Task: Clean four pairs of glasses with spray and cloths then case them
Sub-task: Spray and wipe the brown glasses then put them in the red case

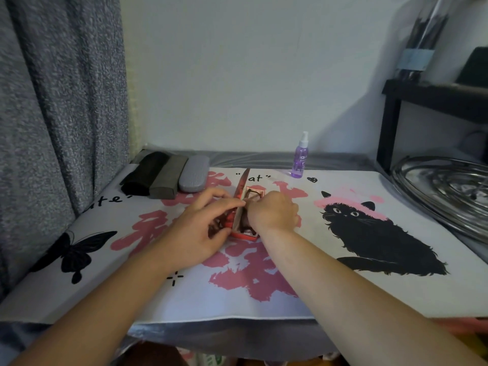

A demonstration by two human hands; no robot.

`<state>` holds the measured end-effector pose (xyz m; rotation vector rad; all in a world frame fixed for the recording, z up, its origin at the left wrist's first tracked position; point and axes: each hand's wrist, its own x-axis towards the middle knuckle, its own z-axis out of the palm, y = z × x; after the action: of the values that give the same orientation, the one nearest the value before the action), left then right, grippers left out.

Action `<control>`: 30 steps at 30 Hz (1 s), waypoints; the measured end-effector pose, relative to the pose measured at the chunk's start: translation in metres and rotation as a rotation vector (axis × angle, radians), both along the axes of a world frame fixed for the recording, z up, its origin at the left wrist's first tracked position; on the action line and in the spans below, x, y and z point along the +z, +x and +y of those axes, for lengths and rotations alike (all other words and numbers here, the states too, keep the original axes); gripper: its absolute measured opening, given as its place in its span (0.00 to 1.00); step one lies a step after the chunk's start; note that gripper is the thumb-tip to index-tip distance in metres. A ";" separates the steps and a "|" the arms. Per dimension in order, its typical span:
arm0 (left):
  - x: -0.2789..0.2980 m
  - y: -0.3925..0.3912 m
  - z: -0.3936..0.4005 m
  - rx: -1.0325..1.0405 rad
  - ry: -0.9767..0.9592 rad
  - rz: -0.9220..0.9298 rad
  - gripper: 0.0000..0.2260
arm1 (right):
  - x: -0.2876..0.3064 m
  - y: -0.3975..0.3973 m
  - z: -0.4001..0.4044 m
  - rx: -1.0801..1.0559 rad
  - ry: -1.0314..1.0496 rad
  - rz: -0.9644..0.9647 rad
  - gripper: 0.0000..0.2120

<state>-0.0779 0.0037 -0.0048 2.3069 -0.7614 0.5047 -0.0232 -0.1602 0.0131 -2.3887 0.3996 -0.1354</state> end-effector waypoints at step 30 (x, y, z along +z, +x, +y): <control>0.003 0.011 0.000 0.347 -0.029 0.246 0.34 | 0.015 0.084 -0.064 0.931 -0.486 -0.331 0.13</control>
<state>-0.0664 0.0040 -0.0015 2.4260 -0.2354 0.3678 0.0604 -0.2239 0.0284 -2.6885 -0.9972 -0.2042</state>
